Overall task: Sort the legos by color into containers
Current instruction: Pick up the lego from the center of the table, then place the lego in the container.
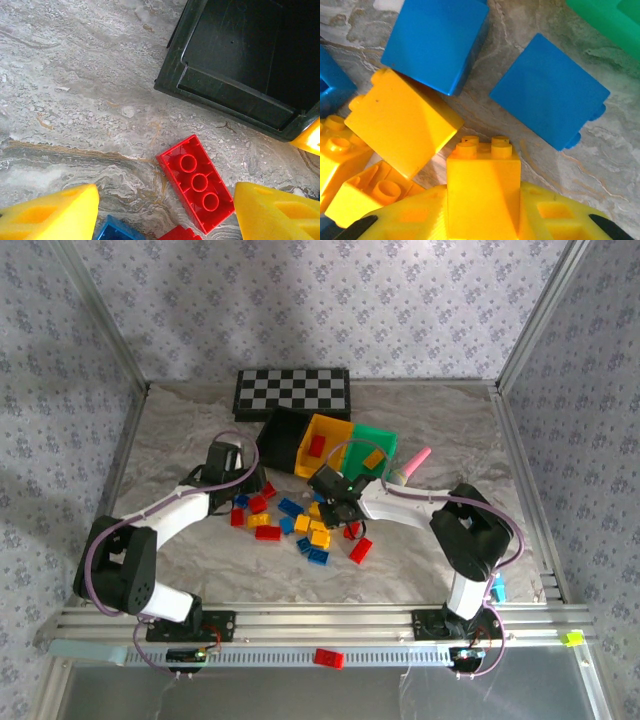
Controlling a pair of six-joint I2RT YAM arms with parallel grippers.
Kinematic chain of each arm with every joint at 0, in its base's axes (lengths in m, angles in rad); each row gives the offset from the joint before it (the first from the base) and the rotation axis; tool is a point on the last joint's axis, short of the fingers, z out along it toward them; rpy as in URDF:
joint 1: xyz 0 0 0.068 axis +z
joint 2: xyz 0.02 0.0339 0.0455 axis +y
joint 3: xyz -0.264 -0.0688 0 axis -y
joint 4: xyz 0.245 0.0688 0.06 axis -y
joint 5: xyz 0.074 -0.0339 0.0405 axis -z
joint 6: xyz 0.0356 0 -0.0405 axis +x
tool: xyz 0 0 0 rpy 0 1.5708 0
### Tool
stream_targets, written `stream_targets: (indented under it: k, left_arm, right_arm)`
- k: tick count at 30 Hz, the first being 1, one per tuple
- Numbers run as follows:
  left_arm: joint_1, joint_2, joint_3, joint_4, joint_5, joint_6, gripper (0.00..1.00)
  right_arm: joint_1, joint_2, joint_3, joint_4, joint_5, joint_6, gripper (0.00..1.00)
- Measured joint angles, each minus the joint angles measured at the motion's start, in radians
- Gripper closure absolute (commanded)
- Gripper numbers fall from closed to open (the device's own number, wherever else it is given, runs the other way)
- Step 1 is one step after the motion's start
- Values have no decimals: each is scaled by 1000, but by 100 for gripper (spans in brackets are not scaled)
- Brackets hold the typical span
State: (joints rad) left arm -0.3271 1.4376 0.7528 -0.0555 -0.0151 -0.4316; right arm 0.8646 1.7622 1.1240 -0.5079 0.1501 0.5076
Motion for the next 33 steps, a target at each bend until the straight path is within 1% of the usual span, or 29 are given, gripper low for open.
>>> stream_targets:
  k: [2, 5, 9, 12, 17, 20, 21, 23, 25, 28, 30, 33]
  left_arm:
    - [5, 0, -2, 1, 0, -1, 28]
    - [21, 0, -7, 2, 10, -10, 29]
    - [48, 0, -14, 8, 33, -27, 29]
    - [61, 0, -22, 13, 43, -35, 29]
    - [64, 0, -36, 31, 53, -46, 28]
    - [64, 0, -39, 31, 56, -51, 28]
    - [64, 0, -39, 32, 56, -52, 29]
    - [66, -1, -39, 34, 56, -52, 29]
    - [66, -2, -39, 34, 56, -52, 28]
    - [66, -2, -39, 34, 61, -53, 29]
    - [66, -2, -39, 34, 68, -53, 29]
    - [66, -2, -39, 34, 77, -53, 28]
  right_arm:
    - [0, -5, 15, -31, 4, -8, 66]
    - [-2, -5, 100, -68, 14, -28, 65]
    - [-15, 15, 287, -67, 5, -47, 65]
    - [-23, 98, 461, -50, -1, -58, 65]
    - [-38, 336, 776, -70, -14, -84, 65]
    - [-57, 472, 954, -106, -22, -92, 59]
    - [-66, 507, 999, -116, -25, -98, 56]
    - [-84, 563, 1076, -141, -32, -103, 45]
    - [-100, 589, 1113, -162, -39, -106, 42]
    - [-114, 581, 1098, -168, -38, -109, 41]
    - [-111, 546, 1034, -154, -34, -109, 40]
    - [-88, 441, 850, -121, -12, -109, 41]
